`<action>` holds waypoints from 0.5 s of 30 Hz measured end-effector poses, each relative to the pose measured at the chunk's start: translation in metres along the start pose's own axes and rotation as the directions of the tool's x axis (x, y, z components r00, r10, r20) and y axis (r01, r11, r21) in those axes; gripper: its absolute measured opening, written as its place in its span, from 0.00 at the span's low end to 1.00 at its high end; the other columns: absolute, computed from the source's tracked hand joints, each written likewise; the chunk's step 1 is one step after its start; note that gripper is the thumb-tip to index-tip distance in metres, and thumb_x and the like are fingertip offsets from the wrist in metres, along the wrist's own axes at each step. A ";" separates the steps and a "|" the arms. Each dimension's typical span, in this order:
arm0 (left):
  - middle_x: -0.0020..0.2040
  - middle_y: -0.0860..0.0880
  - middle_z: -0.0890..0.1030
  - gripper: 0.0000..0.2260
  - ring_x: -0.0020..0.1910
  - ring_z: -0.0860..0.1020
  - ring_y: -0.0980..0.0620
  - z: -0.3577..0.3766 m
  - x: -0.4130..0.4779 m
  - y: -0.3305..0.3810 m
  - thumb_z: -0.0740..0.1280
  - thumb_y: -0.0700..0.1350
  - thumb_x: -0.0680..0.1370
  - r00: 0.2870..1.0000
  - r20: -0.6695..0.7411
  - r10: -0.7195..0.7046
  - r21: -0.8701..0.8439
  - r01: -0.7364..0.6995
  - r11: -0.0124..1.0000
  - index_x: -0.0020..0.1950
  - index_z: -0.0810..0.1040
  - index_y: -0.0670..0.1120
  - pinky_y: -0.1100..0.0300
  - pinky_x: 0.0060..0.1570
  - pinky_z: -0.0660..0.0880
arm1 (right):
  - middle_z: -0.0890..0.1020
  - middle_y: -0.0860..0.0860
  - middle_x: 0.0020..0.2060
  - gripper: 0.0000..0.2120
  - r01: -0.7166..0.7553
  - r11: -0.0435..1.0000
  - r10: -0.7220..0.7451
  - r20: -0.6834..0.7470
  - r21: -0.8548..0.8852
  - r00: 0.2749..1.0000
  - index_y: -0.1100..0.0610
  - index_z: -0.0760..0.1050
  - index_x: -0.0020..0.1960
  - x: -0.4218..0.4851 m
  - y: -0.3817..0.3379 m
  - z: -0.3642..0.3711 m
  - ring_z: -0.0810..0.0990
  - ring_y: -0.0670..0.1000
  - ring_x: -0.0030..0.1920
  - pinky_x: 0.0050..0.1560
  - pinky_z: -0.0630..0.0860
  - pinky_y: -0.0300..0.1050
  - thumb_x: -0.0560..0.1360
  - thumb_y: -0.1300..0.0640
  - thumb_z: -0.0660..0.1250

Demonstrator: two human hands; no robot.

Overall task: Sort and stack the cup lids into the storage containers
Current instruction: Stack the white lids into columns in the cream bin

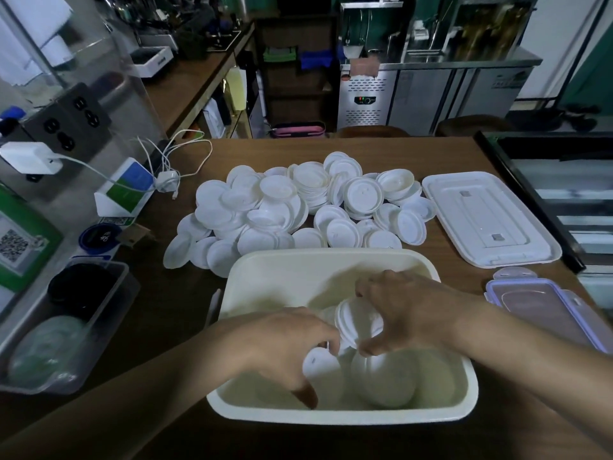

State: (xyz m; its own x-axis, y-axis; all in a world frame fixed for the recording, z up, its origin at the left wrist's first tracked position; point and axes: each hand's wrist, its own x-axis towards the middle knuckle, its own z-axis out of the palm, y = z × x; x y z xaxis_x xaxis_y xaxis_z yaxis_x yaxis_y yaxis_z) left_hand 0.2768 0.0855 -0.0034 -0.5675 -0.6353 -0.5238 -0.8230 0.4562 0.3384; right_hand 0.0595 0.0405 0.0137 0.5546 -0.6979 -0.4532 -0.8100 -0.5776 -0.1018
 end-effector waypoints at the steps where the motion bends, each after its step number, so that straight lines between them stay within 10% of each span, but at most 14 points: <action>1: 0.57 0.58 0.72 0.29 0.62 0.71 0.53 0.002 0.001 0.000 0.80 0.59 0.70 1.000 0.006 -0.026 0.002 0.026 1.000 0.66 0.71 0.60 0.56 0.57 0.73 | 0.70 0.45 0.46 0.27 0.005 1.000 -0.005 0.004 -0.015 1.000 0.50 0.68 0.56 0.002 -0.001 0.000 0.72 0.50 0.52 0.55 0.74 0.48 0.70 0.33 0.72; 7: 0.55 0.56 0.69 0.24 0.57 0.72 0.51 0.006 -0.001 -0.004 0.81 0.60 0.68 0.993 -0.010 -0.120 0.037 0.120 0.992 0.52 0.69 0.56 0.53 0.52 0.75 | 0.67 0.46 0.47 0.26 0.001 0.998 0.001 0.029 -0.066 1.000 0.51 0.66 0.51 0.014 -0.012 -0.005 0.75 0.53 0.55 0.50 0.69 0.47 0.71 0.33 0.72; 15: 0.58 0.53 0.72 0.19 0.47 0.75 0.53 0.006 -0.009 -0.004 0.78 0.56 0.74 0.986 0.029 -0.164 0.001 0.164 0.986 0.62 0.79 0.54 0.51 0.53 0.80 | 0.75 0.52 0.63 0.34 -0.001 0.995 0.000 -0.013 -0.101 1.000 0.56 0.75 0.61 0.031 -0.022 -0.001 0.75 0.56 0.64 0.60 0.70 0.48 0.70 0.30 0.71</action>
State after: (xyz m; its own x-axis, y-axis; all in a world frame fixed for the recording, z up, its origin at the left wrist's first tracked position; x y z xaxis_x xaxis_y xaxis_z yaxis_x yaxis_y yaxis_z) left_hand 0.2859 0.0934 -0.0050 -0.4237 -0.6832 -0.5948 -0.9051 0.3461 0.2471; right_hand 0.0949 0.0316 0.0030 0.5572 -0.7033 -0.4416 -0.7872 -0.6166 -0.0114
